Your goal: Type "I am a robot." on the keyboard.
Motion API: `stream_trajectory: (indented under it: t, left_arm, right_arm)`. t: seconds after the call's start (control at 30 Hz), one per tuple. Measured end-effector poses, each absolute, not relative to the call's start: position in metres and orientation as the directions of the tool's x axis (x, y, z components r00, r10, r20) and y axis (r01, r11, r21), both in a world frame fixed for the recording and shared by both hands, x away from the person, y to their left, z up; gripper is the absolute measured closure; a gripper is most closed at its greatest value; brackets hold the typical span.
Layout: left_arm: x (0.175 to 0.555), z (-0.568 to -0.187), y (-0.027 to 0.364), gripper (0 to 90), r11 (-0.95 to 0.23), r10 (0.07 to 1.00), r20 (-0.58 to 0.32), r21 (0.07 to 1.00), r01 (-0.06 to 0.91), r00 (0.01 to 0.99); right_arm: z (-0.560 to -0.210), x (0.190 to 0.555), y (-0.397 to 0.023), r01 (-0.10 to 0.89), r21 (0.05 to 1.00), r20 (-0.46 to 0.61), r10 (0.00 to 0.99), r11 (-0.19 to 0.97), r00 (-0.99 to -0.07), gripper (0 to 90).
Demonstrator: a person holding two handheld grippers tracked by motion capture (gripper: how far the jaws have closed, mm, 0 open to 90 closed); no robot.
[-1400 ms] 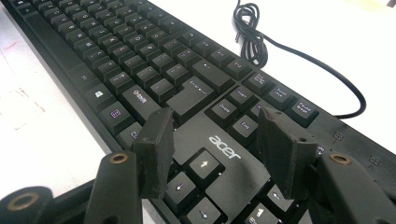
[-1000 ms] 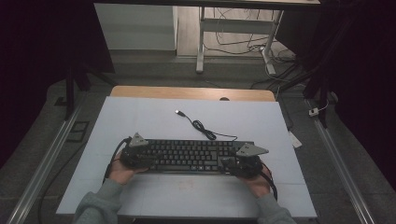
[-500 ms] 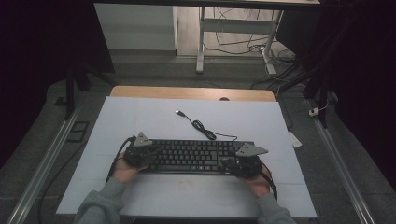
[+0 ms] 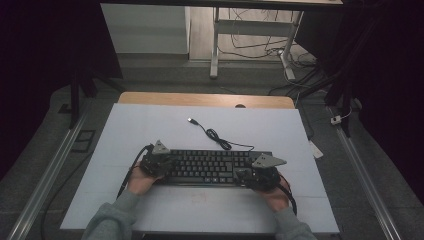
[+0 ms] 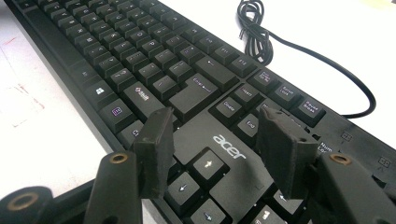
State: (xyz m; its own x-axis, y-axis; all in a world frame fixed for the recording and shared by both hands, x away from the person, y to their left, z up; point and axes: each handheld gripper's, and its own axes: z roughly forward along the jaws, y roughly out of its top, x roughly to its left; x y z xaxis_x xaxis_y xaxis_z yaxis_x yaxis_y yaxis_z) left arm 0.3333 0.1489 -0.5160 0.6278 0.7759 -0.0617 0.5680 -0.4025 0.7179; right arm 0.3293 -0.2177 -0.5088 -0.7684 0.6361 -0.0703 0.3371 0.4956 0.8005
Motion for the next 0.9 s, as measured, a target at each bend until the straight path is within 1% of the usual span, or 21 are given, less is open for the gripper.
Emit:
stream_trajectory:
  t: [0.33, 0.9]
  left_arm:
    - [0.3363, -0.5217, 0.1456, 89.1, -0.422, 0.778, -0.046, 0.700, 0.576, 0.626]
    - [0.3379, -0.5241, 0.1448, 89.2, -0.418, 0.782, -0.052, 0.696, 0.584, 0.621]
  right_arm:
    - [-0.5091, 0.3292, -0.2175, 0.337, 0.799, -0.071, 0.635, 0.498, -0.769, 46.3]
    - [-0.5091, 0.3292, -0.2174, 0.337, 0.799, -0.071, 0.634, 0.498, -0.770, 46.3]
